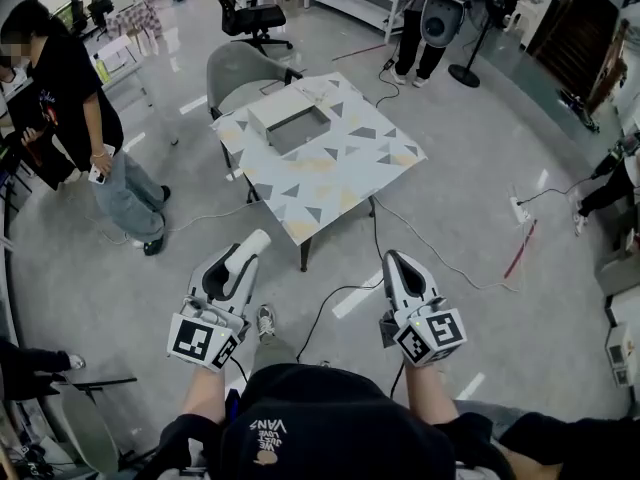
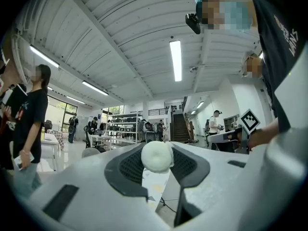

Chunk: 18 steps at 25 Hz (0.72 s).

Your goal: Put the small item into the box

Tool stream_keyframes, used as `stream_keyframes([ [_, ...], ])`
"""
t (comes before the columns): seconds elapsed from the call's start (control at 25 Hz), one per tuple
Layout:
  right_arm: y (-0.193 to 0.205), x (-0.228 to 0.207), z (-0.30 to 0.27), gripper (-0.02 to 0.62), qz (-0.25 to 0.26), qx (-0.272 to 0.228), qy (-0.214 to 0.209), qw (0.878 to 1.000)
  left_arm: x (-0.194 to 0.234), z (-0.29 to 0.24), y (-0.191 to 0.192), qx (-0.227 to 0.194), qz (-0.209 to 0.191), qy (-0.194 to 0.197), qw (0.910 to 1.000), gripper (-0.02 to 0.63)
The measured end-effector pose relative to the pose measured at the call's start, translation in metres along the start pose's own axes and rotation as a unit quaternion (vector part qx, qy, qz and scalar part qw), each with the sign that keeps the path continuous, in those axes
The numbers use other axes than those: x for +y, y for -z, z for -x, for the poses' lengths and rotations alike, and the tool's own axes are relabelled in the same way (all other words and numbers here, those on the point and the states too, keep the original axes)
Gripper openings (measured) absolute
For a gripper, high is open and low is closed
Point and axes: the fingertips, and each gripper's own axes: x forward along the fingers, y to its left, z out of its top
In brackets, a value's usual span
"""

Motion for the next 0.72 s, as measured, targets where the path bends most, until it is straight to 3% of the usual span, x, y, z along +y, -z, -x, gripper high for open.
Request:
stream_keyframes([
  [0.24,-0.009,-0.001,-0.071,-0.002,0.0,-0.002,0.025,1.0,0.071,-0.043,0.0,0.006,0.007,0.019,0.9998,0.133],
  [0.72,0.001,0.008,-0.182,-0.002,-0.011,-0.007,0.1,0.995,0.188,-0.12,0.014,0.023,0.009,0.102,0.9944,0.132],
])
